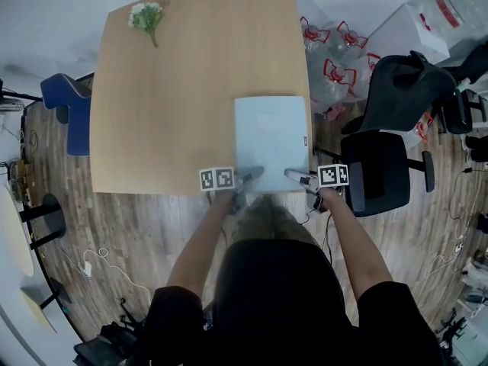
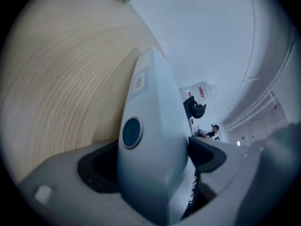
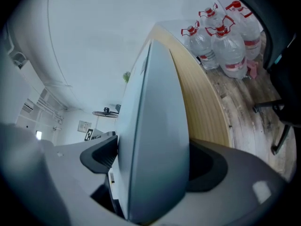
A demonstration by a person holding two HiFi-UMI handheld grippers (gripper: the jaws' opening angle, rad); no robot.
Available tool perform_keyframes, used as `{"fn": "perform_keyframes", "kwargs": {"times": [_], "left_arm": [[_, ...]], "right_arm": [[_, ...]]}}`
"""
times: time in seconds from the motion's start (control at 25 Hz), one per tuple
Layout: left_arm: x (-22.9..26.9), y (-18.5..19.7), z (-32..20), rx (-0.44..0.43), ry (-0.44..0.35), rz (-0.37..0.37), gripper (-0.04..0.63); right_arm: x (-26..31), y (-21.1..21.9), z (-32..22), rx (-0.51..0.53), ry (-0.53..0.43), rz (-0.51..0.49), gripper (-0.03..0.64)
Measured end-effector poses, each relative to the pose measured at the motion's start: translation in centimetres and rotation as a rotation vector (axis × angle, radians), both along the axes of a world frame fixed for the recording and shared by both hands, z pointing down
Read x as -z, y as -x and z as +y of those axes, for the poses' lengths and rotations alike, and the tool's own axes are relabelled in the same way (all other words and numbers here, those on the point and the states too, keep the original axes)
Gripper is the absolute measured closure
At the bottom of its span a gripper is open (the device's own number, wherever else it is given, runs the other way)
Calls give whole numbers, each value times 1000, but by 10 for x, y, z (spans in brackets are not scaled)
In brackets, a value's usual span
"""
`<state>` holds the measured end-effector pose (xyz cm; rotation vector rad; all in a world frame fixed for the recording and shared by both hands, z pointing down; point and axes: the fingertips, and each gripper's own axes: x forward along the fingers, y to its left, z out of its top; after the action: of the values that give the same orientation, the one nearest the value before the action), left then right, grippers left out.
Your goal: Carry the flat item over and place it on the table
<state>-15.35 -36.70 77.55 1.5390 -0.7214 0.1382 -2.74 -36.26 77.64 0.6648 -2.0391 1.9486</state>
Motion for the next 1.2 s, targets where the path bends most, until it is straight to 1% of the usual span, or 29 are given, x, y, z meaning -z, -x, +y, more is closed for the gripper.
{"fn": "perform_keyframes", "kwargs": {"times": [0.2, 0.52, 0.68, 0.76, 0.92, 1.0, 1.12, 1.2], "left_arm": [[1, 1, 3, 8, -17, -27, 147], [-2, -2, 12, 19, -45, -154, 137], [-5, -5, 16, 9, -55, -214, 135], [-5, -6, 17, 0, -50, -220, 135], [-4, -6, 18, -18, -39, -211, 133], [-4, -5, 18, -20, -37, -227, 130], [-3, -5, 19, -36, -50, -269, 130], [0, -4, 21, -43, -60, -278, 131]], "right_arm": [[0, -6, 4, -22, -35, 96, 169], [-4, -21, 13, -40, -68, 213, 161], [-7, -28, 24, -1, -101, 269, 175], [-7, -30, 29, 23, -118, 274, 179], [-5, -30, 34, 39, -116, 267, 186], [-6, -31, 36, 47, -111, 267, 186], [-7, -36, 39, 67, -111, 271, 189], [-7, -40, 42, 78, -118, 276, 189]]}}
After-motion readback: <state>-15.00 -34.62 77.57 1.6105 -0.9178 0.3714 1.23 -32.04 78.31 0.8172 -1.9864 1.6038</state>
